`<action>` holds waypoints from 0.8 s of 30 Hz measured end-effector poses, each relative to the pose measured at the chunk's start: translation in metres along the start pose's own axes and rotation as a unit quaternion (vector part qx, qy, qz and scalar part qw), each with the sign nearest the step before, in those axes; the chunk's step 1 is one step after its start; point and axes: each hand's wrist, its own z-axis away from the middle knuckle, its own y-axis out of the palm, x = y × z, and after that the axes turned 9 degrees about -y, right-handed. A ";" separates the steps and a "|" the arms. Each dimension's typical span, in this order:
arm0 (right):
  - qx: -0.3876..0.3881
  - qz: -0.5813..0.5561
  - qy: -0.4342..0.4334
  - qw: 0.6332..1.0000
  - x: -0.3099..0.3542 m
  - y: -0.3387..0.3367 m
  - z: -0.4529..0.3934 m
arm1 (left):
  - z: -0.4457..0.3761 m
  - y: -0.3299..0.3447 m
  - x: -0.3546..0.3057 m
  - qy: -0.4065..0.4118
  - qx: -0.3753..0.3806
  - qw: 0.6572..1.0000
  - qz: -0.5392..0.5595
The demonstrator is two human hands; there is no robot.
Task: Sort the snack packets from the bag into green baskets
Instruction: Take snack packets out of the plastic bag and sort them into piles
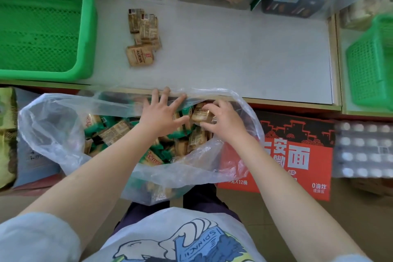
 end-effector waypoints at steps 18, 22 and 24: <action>-0.062 -0.269 0.077 0.958 0.001 -0.029 0.020 | 0.004 -0.005 0.010 -0.043 0.058 0.984 0.163; -0.179 -0.516 0.152 0.824 0.010 -0.053 0.003 | 0.003 -0.009 0.009 -0.045 0.061 0.982 0.174; -0.202 -0.514 0.170 0.816 0.009 -0.061 -0.024 | 0.003 -0.009 0.009 -0.046 0.056 0.981 0.179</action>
